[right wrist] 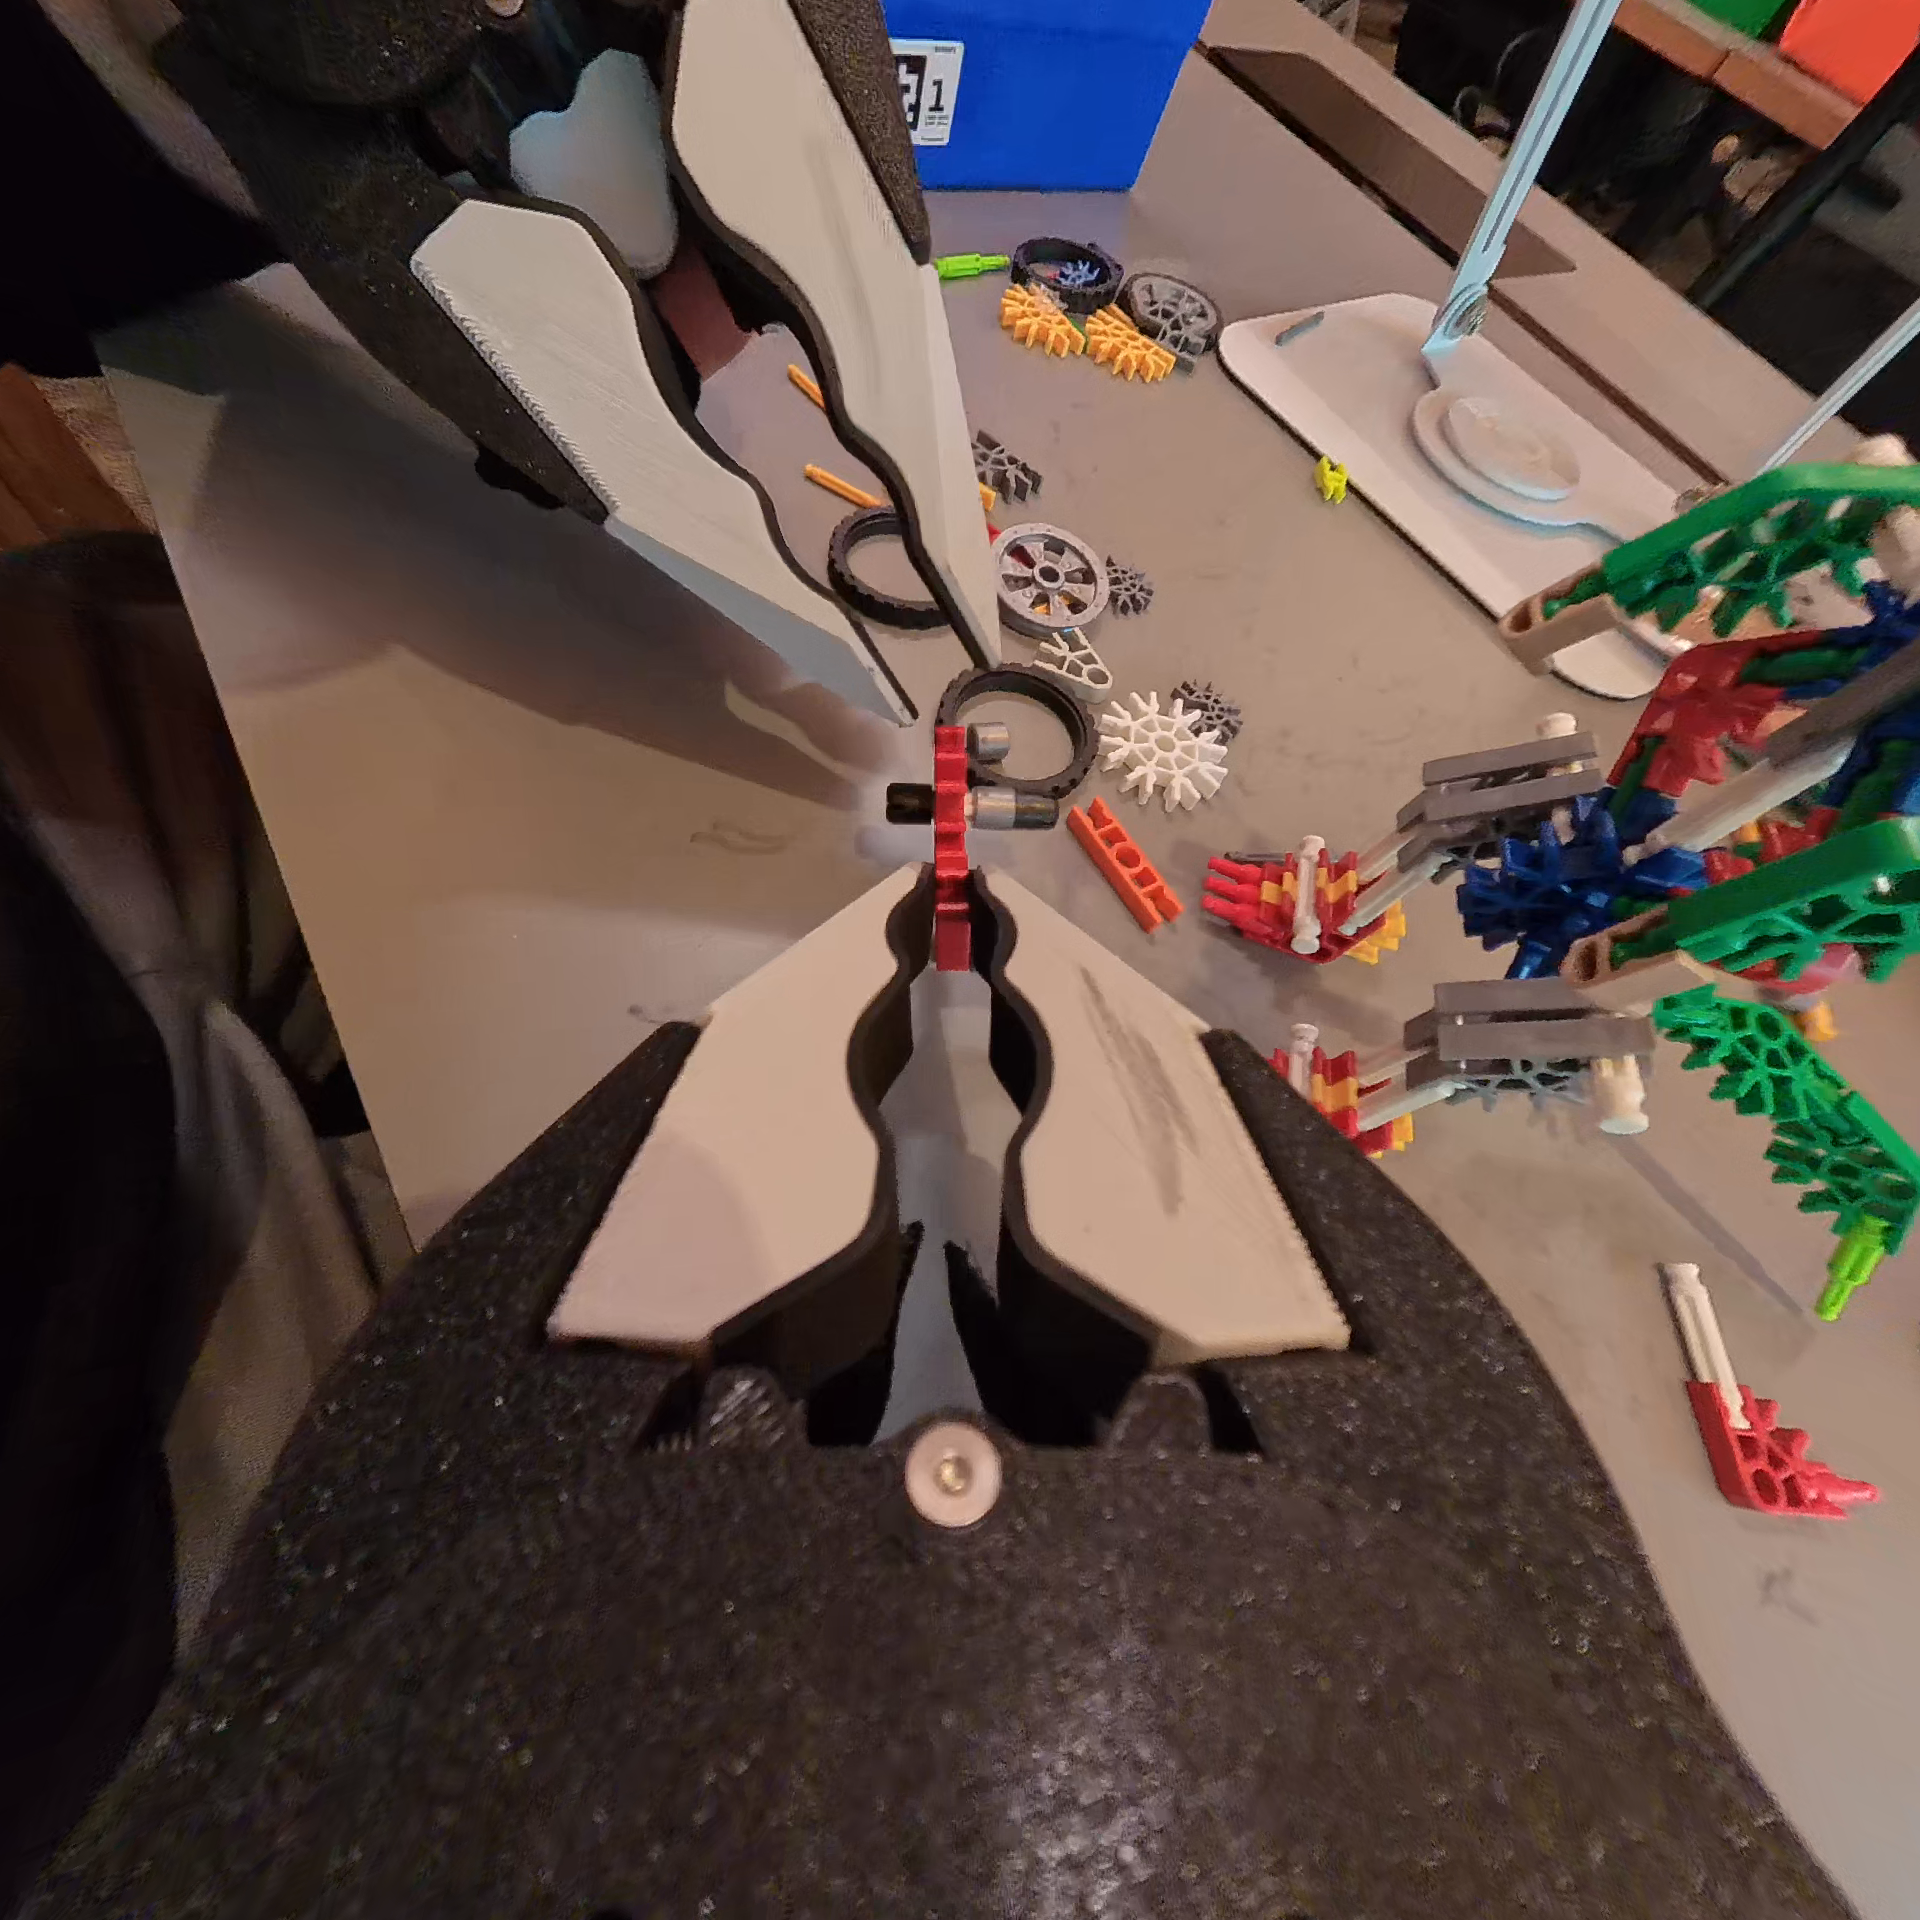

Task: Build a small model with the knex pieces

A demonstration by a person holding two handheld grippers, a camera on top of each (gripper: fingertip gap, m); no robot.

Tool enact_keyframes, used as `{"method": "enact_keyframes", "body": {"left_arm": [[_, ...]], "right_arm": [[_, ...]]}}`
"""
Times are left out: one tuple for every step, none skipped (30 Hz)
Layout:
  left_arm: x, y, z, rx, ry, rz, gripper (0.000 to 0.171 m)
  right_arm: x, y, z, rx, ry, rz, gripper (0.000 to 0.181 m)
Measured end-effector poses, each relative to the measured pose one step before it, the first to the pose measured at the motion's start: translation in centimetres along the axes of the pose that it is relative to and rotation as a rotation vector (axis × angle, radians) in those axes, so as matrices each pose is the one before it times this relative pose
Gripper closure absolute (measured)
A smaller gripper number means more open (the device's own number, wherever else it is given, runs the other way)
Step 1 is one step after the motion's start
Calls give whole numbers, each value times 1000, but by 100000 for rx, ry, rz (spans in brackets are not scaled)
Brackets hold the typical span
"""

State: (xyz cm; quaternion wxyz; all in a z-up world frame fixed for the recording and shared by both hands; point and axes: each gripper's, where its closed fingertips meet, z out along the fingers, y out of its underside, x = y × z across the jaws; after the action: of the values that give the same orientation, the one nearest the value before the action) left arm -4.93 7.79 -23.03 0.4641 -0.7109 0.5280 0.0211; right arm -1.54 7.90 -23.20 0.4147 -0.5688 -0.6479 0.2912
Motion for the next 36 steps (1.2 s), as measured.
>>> {"method": "enact_keyframes", "body": {"left_arm": [[-111, 16, -14, 28, -393, -394, 157], [-98, 29, -35, 119, -185, -743, 156], [-137, 4, -60, 216, -236, -722, 155], [-232, 19, -96, 222, -694, -585, 155], [-248, 6, -134, 336, -680, -803, 154], [-264, -32, -129, 555, -647, -1099, 153], [-276, -55, -142, 547, -728, -1085, 152], [-272, -51, -130, 537, -849, -839, 152], [-261, -4, -128, 280, -757, -791, 152], [-291, 14, -132, 233, -890, -884, 151], [-313, -2, -143, 389, -968, -1125, 150], [-330, -46, -165, 634, -888, -1188, 150], [-293, -79, -178, 898, -778, -1216, 149], [-287, -101, -169, 910, -748, -1363, 148], [-304, -106, -158, 909, -891, -1292, 147], [-259, -136, -125, 1036, -689, -1420, 145], [-154, -177, -135, 1199, -72, -1410, 144], [-96, -147, -107, 1072, 171, -1153, 144], [-40, -94, -65, 813, 416, -897, 143], [-60, -62, -40, 639, 145, -978, 142], [29, -107, -28, 944, 846, -1419, 142], [120, -191, -53, 1420, 1402, -1840, 142], [57, -236, -68, 1584, 900, -1412, 142], [-7, -249, -65, 1576, 403, -1184, 142], [-54, -238, -47, 1544, 44, -1126, 142], [-193, -343, -67, 2086, -1339, -184, 142], [-111, -385, -77, 2065, -1403, 761, 143], [191, -358, -39, 1876, 933, -546, 143], [357, -446, -64, 2908, 3314, -3945, 146], [163, -365, -59, 2837, 3256, -6125, 147], [73, -302, -103, 2567, 3357, -6250, 146], [2, -317, -183, 2654, 3037, -6061, 146], [-98, -365, -210, 3056, 2582, -6562, 147], [-168, -236, -163, 2480, 2501, -7186, 148], [29, -106, -91, 1655, 3615, -6968, 148], [162, -50, -24, 1127, 4066, -6713, 148]], "right_arm": [[41, -100, -33, 454, 1299, -1460, 176], [54, -108, -39, 452, 1470, -1565, 176], [56, -143, -48, 534, 1437, -1700, 176], [66, -155, -64, 315, 1449, -1810, 176], [170, -202, -90, 321, 1999, -2261, 176], [229, -287, -115, 566, 2419, -2682, 176], [225, -319, -113, 541, 2170, -2582, 176], [207, -320, -102, 466, 2056, -2606, 176], [331, -389, -93, 898, 2969, -3198, 176], [397, -392, -88, 841, 3586, -3955, 176], [468, -397, -72, 665, 4251, -5075, 176], [461, -324, -69, -19, 4483, -6231, 176], [495, -310, -88, -331, 5185, -7604, 176], [364, -300, -82, -216, 4583, -8093, 176], [189, -307, -73, 182, 3466, -7664, 176], [128, -225, -60, 144, 3076, -7159, 176], [-34, -223, -36, 482, 1719, -5807, 176], [-49, -149, 10, 187, 1053, -4107, 176], [93, -69, 31, -443, 1547, -3506, 177], [155, -109, 14, -117, 1697, -3696, 177], [162, -136, -16, 145, 1486, -3685, 177], [233, -128, -23, 108, 1642, -3047, 177], [301, -108, -41, 182, 1768, -2243, 177], [354, -150, -55, 490, 2055, -2268, 177], [250, -159, -41, 468, 1510, -2287, 177], [222, -186, -48, 589, 1342, -1927, 177], [177, -234, -36, 848, 1098, -1616, 177], [116, -172, -16, 520, 839, -1738, 177], [95, -122, 3, 321, 768, -2189, 177], [25, -120, 11, 426, 224, -1932, 177], [12, -124, 8, 631, 71, -1402, 177], [74, -103, 4, 510, 419, -1294, 177], [163, -75, -3, 363, 947, -1484, 177], [133, -97, -15, 517, 810, -1458, 177], [140, -144, -17, 753, 792, -1598, 177], [62, -190, -29, 931, 505, -1916, 177]]}}
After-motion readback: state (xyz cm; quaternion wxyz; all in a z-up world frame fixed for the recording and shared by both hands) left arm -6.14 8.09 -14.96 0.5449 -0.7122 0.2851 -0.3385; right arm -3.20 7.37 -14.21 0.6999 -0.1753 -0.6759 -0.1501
